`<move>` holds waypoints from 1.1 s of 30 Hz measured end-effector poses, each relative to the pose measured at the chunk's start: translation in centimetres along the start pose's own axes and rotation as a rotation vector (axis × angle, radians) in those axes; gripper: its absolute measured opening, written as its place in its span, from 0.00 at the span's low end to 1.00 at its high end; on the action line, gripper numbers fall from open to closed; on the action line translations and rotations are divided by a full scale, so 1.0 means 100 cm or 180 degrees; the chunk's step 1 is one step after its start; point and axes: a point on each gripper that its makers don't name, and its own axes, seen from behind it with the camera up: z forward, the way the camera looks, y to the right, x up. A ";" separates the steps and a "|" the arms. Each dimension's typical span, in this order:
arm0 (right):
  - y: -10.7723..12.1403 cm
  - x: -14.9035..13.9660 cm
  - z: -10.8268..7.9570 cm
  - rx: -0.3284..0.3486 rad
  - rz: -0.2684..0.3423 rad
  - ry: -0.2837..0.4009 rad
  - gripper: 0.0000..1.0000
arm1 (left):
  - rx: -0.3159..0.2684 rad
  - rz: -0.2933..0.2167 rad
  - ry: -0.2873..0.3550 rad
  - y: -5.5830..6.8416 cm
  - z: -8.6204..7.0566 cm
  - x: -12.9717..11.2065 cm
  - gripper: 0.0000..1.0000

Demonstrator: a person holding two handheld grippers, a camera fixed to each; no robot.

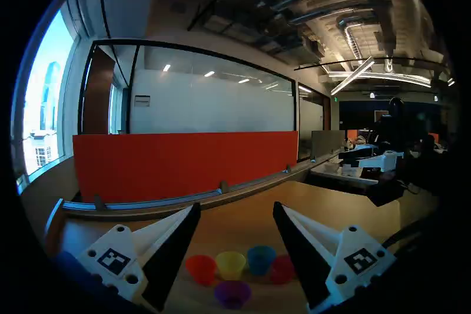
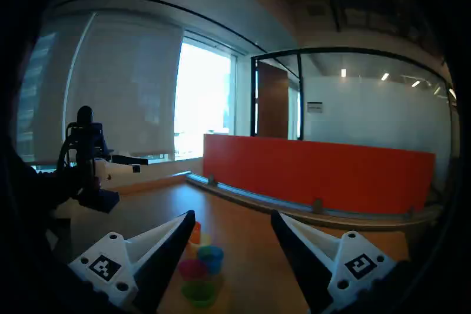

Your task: Pour water

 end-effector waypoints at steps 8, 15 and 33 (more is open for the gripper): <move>-0.015 -0.013 0.002 0.0172 -0.0104 -0.0246 0.99 | -0.0159 0.0126 -0.0222 0.005 0.004 -0.010 0.91; -0.026 -0.026 -0.004 0.0344 -0.0110 -0.0489 0.99 | -0.0338 0.0189 -0.0498 0.009 0.007 -0.025 0.92; -0.039 -0.056 -0.011 0.0571 -0.0266 -0.0929 1.00 | -0.0648 0.0411 -0.0933 0.029 0.021 -0.055 0.92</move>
